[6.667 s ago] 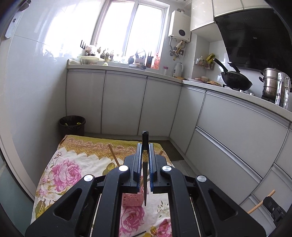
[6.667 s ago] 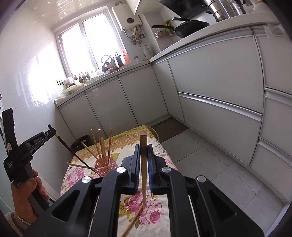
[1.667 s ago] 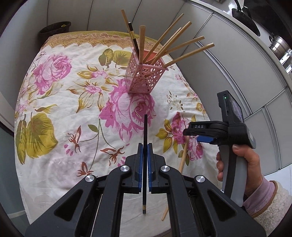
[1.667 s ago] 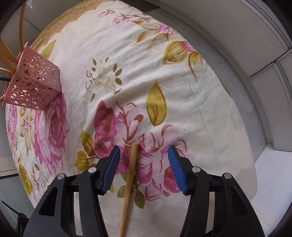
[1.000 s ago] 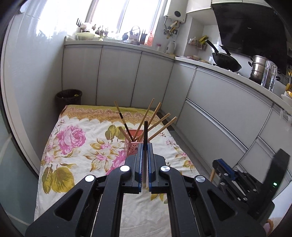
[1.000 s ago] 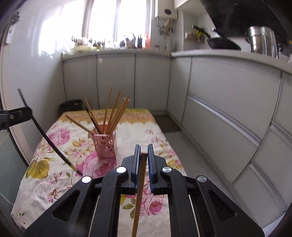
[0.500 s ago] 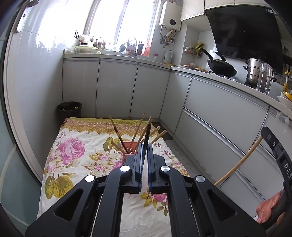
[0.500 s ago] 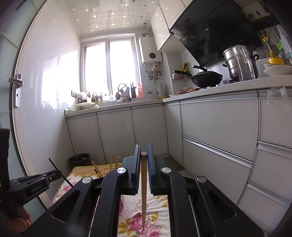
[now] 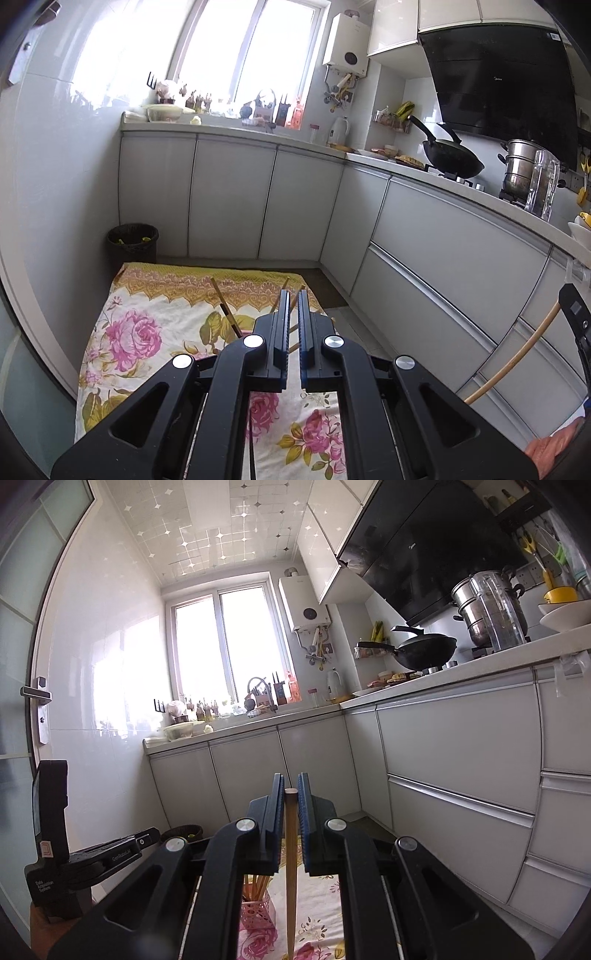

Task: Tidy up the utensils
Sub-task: 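Lower the black brush into the pink holder with the left tool and open it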

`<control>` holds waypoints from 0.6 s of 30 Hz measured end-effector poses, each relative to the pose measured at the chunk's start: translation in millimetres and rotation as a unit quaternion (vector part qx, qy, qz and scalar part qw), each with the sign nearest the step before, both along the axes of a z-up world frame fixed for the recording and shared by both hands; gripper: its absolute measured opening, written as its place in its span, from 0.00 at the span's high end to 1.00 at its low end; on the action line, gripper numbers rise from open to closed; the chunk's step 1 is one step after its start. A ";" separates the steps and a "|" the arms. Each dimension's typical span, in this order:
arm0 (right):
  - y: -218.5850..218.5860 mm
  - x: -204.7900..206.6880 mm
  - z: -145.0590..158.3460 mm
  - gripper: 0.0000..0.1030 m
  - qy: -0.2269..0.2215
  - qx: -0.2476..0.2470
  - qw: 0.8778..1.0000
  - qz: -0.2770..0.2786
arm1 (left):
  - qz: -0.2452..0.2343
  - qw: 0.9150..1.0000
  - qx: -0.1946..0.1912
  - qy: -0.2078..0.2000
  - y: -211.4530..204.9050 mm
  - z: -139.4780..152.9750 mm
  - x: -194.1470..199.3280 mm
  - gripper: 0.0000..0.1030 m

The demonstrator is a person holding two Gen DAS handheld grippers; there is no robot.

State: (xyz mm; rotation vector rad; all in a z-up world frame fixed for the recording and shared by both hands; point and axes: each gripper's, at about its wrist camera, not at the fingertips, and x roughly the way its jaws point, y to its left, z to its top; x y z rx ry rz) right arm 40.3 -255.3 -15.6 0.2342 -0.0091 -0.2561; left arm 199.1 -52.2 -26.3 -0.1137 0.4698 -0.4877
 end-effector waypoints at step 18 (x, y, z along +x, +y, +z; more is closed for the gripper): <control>-48.0 36.0 -64.9 0.92 0.136 0.137 0.981 0.020 | 0.019 0.890 0.126 0.438 19.3 -256.0 68.8 0.70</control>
